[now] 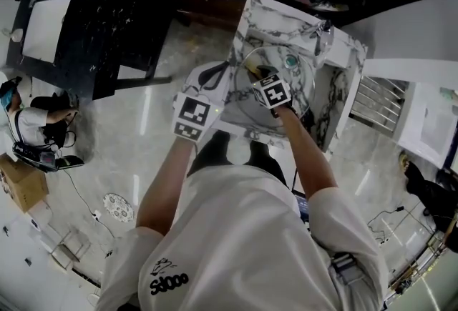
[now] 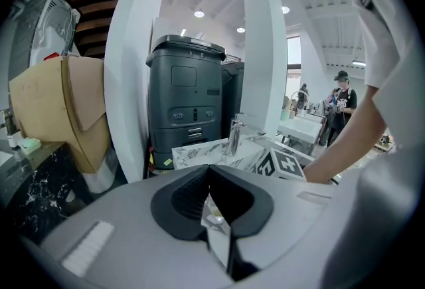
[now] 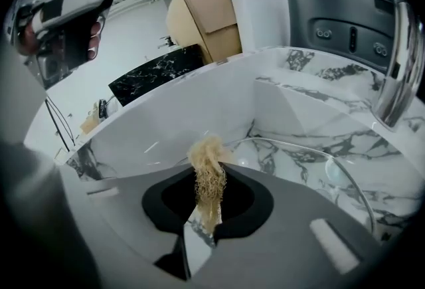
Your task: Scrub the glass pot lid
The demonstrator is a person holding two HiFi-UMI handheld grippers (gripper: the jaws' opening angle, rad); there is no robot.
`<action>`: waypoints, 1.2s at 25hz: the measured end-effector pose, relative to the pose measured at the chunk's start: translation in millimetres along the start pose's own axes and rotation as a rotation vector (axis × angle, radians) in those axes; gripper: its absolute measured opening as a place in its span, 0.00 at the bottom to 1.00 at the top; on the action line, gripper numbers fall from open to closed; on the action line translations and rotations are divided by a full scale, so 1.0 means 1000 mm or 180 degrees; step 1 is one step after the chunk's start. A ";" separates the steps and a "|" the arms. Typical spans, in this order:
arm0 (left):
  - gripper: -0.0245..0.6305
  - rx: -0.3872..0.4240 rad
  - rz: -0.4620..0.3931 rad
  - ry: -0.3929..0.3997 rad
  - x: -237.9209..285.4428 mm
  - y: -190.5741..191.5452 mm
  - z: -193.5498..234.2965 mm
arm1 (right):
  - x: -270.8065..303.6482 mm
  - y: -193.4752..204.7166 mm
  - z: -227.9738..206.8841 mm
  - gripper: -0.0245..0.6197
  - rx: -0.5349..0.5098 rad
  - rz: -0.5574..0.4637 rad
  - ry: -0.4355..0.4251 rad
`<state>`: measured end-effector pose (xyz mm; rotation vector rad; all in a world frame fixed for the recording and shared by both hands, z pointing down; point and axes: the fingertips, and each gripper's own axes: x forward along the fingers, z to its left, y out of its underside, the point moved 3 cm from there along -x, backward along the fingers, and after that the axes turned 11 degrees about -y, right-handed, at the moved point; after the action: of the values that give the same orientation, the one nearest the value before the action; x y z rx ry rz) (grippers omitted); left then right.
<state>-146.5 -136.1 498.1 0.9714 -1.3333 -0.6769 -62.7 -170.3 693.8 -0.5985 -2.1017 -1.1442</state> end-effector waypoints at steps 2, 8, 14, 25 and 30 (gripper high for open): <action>0.05 -0.0002 -0.0005 -0.0008 -0.001 0.000 -0.001 | 0.004 0.004 0.012 0.12 -0.0067 0.0063 -0.0221; 0.05 -0.0015 -0.0002 -0.0011 -0.001 0.003 -0.008 | 0.005 0.020 0.039 0.12 -0.0198 0.0245 -0.0641; 0.05 -0.0017 -0.0007 -0.0021 -0.004 0.005 -0.012 | 0.006 0.034 0.057 0.12 -0.0357 0.0458 -0.0868; 0.05 0.0019 -0.0005 0.0059 -0.004 0.008 -0.027 | -0.013 0.063 0.078 0.12 -0.0535 0.0866 -0.1247; 0.05 0.0049 -0.0012 0.0104 -0.002 0.007 -0.033 | -0.024 0.081 0.085 0.12 -0.0693 0.1000 -0.1300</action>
<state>-114.8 -124.7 504.5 0.9937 -1.3099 -0.6520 -20.9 -57.8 686.9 -1.3102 -2.1166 -1.1453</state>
